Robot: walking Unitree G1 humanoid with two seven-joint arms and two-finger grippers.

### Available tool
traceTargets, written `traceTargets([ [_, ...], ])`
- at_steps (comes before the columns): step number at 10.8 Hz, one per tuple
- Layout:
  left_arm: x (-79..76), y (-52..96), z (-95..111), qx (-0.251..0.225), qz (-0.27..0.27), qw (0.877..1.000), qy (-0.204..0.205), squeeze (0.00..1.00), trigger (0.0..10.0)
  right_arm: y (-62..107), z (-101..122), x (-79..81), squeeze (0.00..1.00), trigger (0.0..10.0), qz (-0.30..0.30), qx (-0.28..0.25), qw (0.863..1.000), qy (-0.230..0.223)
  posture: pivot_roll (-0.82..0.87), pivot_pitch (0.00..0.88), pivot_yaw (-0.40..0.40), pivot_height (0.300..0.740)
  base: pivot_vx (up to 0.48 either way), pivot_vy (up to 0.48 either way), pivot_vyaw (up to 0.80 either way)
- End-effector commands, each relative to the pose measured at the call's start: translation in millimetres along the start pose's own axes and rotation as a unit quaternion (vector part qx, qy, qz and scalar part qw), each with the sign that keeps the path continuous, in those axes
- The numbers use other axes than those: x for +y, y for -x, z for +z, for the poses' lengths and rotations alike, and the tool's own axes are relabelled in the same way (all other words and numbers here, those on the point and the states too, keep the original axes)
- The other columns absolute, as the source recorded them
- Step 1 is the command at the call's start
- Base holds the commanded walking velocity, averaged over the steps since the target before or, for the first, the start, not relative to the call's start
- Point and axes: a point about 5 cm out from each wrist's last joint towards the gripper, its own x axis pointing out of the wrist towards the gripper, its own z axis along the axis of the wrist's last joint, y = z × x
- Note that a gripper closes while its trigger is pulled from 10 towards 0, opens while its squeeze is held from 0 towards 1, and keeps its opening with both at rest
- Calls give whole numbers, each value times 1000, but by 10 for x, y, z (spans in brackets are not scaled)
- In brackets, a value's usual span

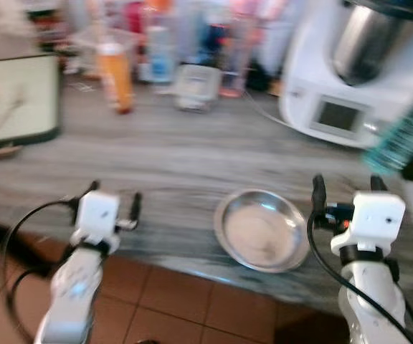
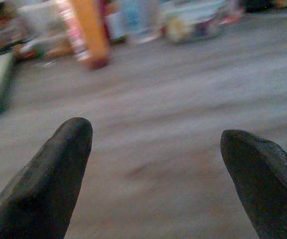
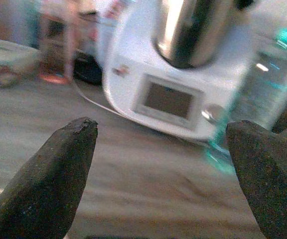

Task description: Setting the table

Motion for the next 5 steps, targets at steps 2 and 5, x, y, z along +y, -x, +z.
traceTargets([
  [2,-95,-50,4,-6,-26,1000,-9,0,10000,32,-9,-38,0,10000,-9,8,1000,2,110,61,-47,740,0,0,-781],
  [5,-78,-76,-24,-2,-26,999,-24,0,10000,92,-5,-53,0,10000,-20,8,1000,2,89,82,-22,740,0,0,-429],
])
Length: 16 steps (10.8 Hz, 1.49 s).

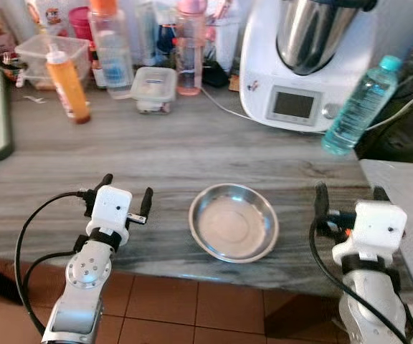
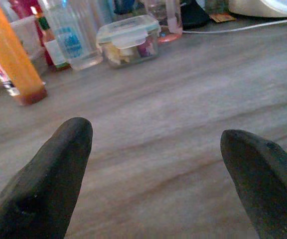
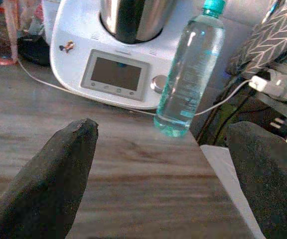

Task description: Setting the table

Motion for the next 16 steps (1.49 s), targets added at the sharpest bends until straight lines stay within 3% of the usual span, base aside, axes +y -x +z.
traceTargets([
  [1,20,8,-32,4,5,1000,-13,0,10000,15,57,6,0,10000,-3,-10,1000,0,87,88,-25,740,0,0,0],
  [7,27,-56,176,-43,2,999,-4,0,10000,33,74,65,0,10000,22,-12,1000,-10,104,89,-45,740,0,0,0],
  [11,-62,-85,142,-31,-6,999,3,0,10000,89,36,76,0,10000,21,-1,1000,-16,81,88,-34,740,0,0,0],
  [16,-72,-94,137,-24,-8,1000,-3,0,10000,95,13,54,0,10000,13,4,1000,-16,86,97,-25,740,-261,0,0],
])
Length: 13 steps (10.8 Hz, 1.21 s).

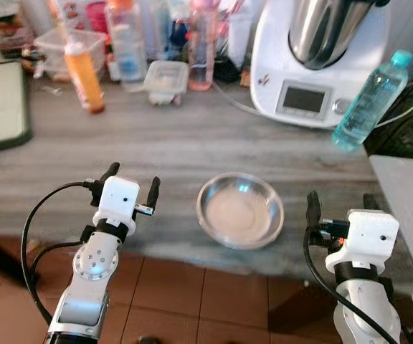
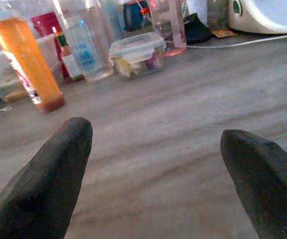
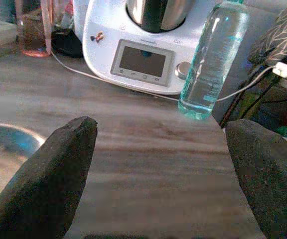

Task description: Setting the table

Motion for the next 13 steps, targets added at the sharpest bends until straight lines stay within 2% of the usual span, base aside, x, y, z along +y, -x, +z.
traceTargets([
  [1,-20,-1,-14,7,-8,1000,-3,0,10000,10,41,-30,0,10000,-9,-7,1000,1,84,98,-24,740,-292,0,0],
  [13,-64,-20,-44,13,-5,1000,6,0,10000,-19,36,-91,0,10000,-13,-8,1000,14,78,79,-37,740,-291,0,0],
])
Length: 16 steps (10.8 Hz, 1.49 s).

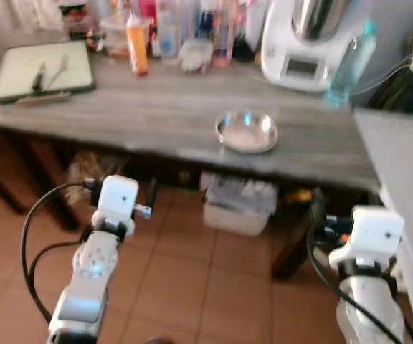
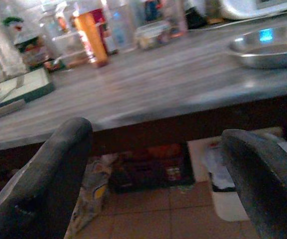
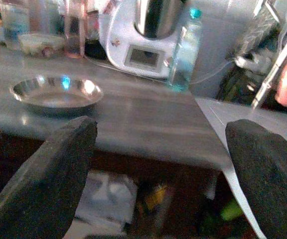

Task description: Setting the table

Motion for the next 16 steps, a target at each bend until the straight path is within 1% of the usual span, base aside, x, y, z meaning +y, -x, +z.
traceTargets([
  [1,-12,-3,7,-1,-3,1000,-3,0,10000,7,15,-28,0,10000,-5,-2,1000,3,78,80,-38,740,-285,0,0],
  [5,-10,7,4,-3,-5,1000,-7,0,10000,13,12,-28,0,10000,-7,-1,1000,2,79,87,-30,740,-287,0,0],
  [8,-43,-1,18,-9,-17,1000,-10,0,10000,32,3,-29,0,10000,-10,3,1000,3,71,89,-28,740,-285,0,0],
  [10,-77,-23,36,-18,-29,999,-15,0,10000,15,2,-43,0,10000,-9,3,1000,6,68,87,-30,740,0,0,0],
  [12,-118,-57,72,-28,-50,998,3,0,10000,-7,9,-59,0,10000,-8,0,1000,11,67,79,-34,740,0,0,0],
  [16,-181,-58,90,-37,-67,997,6,0,10000,-8,11,-69,0,10000,-6,1,1000,14,61,76,-39,740,0,0,0],
])
